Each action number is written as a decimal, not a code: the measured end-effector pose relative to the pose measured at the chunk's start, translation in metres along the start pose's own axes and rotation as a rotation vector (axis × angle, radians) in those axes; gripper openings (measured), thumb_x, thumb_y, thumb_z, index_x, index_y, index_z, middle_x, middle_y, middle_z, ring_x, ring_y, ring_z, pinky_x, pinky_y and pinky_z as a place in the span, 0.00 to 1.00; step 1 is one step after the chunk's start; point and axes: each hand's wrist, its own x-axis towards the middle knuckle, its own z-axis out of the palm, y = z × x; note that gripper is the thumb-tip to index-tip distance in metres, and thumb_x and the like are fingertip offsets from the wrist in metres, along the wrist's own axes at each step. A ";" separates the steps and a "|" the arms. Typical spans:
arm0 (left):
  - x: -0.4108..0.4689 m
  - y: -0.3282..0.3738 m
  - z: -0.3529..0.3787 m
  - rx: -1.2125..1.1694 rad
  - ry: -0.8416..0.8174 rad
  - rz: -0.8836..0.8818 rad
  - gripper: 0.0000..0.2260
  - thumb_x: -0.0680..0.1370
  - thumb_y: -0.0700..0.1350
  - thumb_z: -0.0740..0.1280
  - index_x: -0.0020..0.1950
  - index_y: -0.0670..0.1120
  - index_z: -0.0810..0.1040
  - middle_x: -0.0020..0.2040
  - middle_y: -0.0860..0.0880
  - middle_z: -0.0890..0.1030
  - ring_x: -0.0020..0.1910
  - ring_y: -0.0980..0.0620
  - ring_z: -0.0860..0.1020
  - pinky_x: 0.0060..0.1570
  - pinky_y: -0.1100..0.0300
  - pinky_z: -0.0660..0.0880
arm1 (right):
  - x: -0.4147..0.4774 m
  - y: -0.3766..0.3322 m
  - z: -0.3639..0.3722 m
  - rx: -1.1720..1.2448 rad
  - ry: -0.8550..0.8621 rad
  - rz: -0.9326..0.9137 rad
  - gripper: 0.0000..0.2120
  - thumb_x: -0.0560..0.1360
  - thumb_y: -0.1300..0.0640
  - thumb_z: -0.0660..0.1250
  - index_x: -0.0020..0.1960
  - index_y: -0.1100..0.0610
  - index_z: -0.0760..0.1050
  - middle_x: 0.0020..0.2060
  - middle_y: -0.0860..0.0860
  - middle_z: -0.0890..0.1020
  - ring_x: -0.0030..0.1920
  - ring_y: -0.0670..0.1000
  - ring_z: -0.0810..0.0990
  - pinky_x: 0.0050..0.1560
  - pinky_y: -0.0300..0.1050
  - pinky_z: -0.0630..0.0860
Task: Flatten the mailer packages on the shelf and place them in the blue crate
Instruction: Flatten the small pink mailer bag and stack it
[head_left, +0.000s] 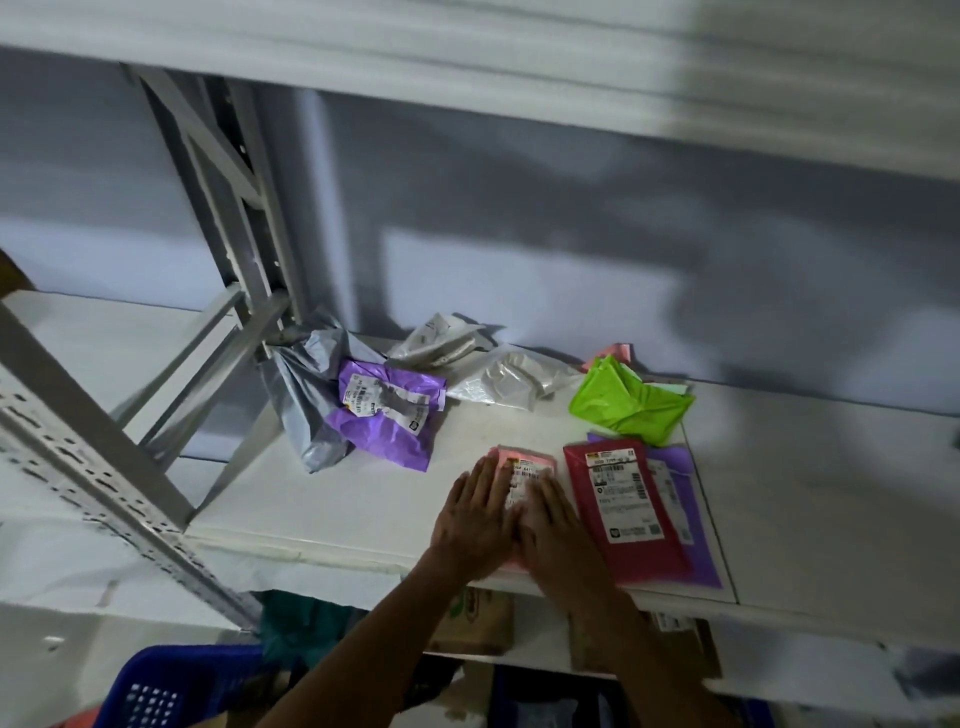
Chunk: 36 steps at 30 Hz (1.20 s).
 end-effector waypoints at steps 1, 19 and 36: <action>-0.009 0.004 -0.002 -0.025 0.057 0.001 0.28 0.86 0.57 0.47 0.81 0.42 0.56 0.82 0.40 0.52 0.81 0.42 0.50 0.78 0.43 0.58 | -0.005 0.000 -0.008 0.047 0.034 0.017 0.29 0.83 0.47 0.51 0.80 0.61 0.58 0.80 0.58 0.55 0.80 0.54 0.49 0.79 0.52 0.53; -0.075 0.021 -0.028 -0.141 0.042 0.027 0.29 0.84 0.63 0.43 0.82 0.50 0.52 0.81 0.49 0.56 0.80 0.50 0.59 0.74 0.58 0.55 | -0.037 -0.007 -0.019 0.342 0.034 0.195 0.42 0.80 0.43 0.65 0.83 0.53 0.44 0.82 0.50 0.50 0.81 0.51 0.48 0.79 0.50 0.50; -0.055 0.090 -0.008 -0.386 -0.041 0.078 0.36 0.82 0.59 0.58 0.82 0.56 0.39 0.82 0.53 0.39 0.81 0.53 0.41 0.78 0.49 0.58 | -0.031 0.006 -0.066 0.836 0.369 0.460 0.32 0.75 0.69 0.58 0.75 0.46 0.65 0.72 0.51 0.72 0.72 0.56 0.71 0.70 0.55 0.72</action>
